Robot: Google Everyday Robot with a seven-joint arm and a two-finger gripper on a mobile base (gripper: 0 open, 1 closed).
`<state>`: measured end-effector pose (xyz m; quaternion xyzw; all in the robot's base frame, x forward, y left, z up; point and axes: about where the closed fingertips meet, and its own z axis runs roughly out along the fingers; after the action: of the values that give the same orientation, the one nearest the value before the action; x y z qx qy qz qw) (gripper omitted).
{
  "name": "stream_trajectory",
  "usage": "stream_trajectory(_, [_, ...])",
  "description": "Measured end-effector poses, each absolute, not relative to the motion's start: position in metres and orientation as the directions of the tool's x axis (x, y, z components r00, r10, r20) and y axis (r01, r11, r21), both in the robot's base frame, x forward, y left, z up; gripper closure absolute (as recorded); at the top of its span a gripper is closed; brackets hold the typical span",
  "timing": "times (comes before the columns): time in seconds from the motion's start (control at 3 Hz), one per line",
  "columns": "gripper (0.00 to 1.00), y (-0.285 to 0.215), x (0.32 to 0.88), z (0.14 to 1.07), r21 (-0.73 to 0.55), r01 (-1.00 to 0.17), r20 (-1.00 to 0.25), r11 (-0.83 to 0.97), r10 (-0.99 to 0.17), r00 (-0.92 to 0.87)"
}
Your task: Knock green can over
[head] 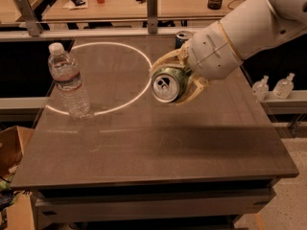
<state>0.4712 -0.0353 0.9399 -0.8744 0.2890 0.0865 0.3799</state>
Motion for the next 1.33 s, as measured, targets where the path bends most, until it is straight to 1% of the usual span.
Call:
stream_trajectory(0.33, [1.00,-0.041,0.473,0.935,-0.597,-0.559,-0.330,-0.576,-0.459,0.825])
stream_trajectory(0.67, [1.00,-0.039,0.472,0.936,-0.599,-0.559,-0.334,-0.573,-0.456,0.825])
stream_trajectory(1.0, [1.00,-0.029,0.466,0.928,-0.594,-0.507,-0.262,-0.624,-0.446,0.856])
stream_trajectory(1.33, [1.00,-0.018,0.460,0.914,-0.556,-0.426,-0.164,-0.714,-0.408,0.898])
